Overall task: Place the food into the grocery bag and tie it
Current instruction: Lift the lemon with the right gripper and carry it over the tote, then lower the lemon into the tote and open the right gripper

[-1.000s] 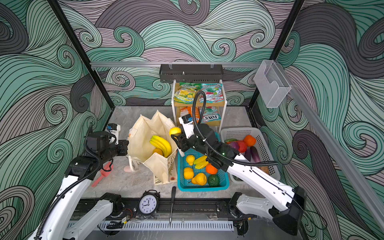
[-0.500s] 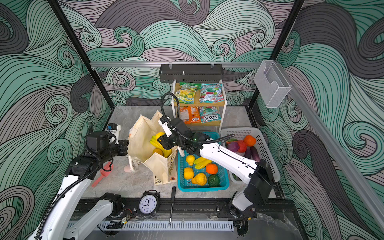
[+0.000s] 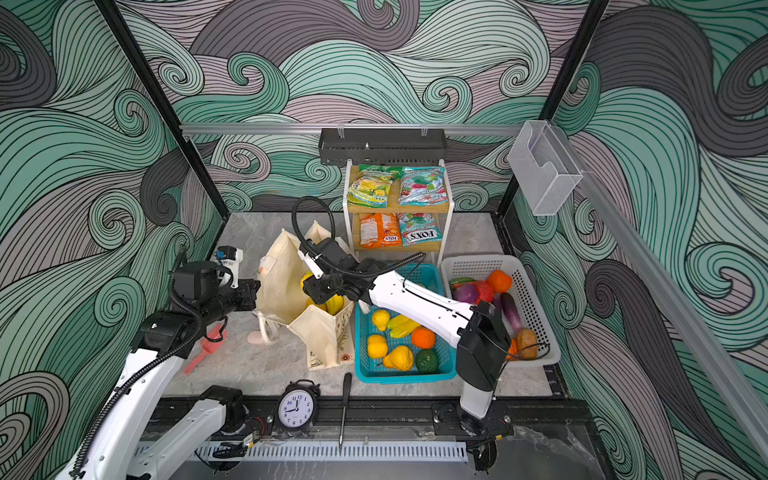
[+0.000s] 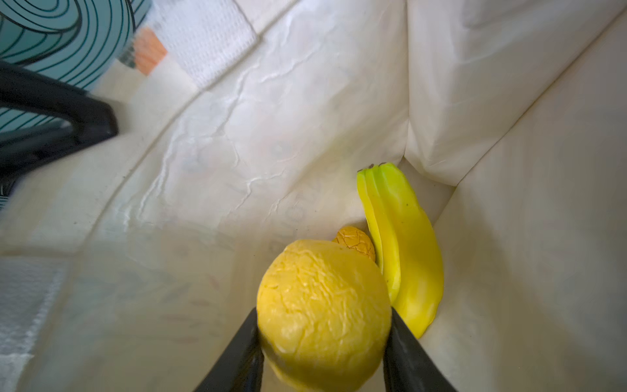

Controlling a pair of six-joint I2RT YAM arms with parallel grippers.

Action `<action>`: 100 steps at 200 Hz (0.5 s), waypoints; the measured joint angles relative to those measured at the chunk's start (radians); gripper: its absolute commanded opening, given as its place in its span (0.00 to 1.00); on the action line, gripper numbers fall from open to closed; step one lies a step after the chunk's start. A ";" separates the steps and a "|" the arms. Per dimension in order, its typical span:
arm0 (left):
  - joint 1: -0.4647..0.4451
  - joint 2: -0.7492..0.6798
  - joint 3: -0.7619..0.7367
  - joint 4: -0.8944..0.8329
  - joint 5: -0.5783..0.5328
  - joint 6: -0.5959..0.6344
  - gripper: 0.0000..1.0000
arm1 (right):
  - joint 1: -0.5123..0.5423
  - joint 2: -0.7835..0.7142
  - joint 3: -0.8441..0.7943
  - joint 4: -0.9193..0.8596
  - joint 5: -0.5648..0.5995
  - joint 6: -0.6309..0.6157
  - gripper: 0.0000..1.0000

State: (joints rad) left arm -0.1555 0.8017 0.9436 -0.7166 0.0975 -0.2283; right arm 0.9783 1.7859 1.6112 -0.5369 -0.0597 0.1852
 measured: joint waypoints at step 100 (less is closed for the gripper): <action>0.000 0.002 0.000 0.004 0.003 0.000 0.00 | 0.013 0.148 0.076 -0.114 -0.001 -0.010 0.42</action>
State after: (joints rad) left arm -0.1555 0.8032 0.9436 -0.7128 0.1009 -0.2279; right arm 0.9913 1.9335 1.6875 -0.6506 -0.0608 0.1753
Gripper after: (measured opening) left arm 0.048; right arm 0.500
